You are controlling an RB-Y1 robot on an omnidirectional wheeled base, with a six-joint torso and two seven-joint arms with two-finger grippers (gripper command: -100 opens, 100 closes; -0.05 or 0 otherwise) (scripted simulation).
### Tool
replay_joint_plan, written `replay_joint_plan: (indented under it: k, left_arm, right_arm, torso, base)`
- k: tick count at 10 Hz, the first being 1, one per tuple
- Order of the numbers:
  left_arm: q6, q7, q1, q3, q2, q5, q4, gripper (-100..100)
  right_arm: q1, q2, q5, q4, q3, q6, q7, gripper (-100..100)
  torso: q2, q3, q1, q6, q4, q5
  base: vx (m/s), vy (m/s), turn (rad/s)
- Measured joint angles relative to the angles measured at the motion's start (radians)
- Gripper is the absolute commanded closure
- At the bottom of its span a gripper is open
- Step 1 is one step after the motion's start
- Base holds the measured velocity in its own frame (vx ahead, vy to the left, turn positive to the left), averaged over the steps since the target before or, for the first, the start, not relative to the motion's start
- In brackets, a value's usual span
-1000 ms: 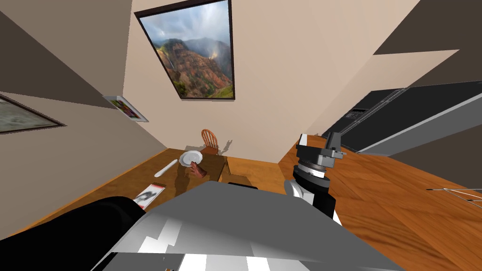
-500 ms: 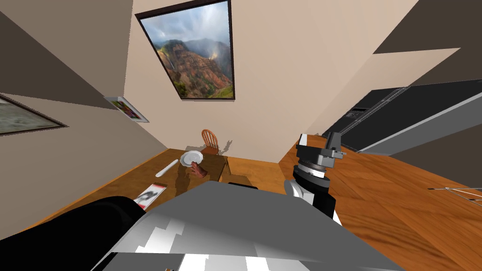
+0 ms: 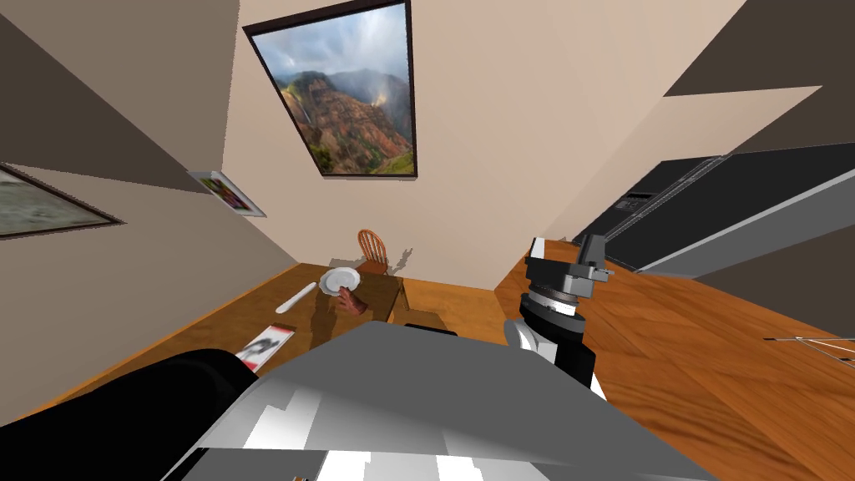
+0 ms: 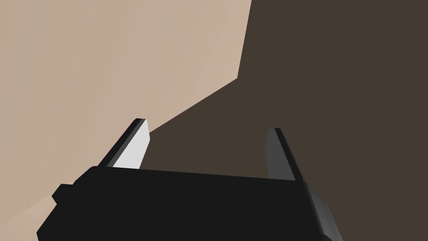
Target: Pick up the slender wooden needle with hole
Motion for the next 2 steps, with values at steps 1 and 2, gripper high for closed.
replay_joint_plan:
  k: [1, 2]
  left_arm:
    - [0.0, 0.001, 0.012, 0.004, 0.018, 0.01, -0.018, 100]
    - [0.0, 0.001, 0.013, 0.005, 0.02, 0.012, -0.02, 0]
  right_arm:
    - [0.0, 0.0, 0.0, 0.0, 0.0, 0.0, 0.0, 0]
    - [0.0, 0.0, 0.0, 0.0, 0.0, 0.0, 0.0, 0]
  torso:
    - [0.0, 0.0, 0.0, 0.0, 0.0, 0.0]
    - [0.001, 0.0, 0.001, 0.0, 0.0, 0.0]
  base:
    - [0.004, -0.017, 0.006]
    - [0.0, 0.0, 0.0]
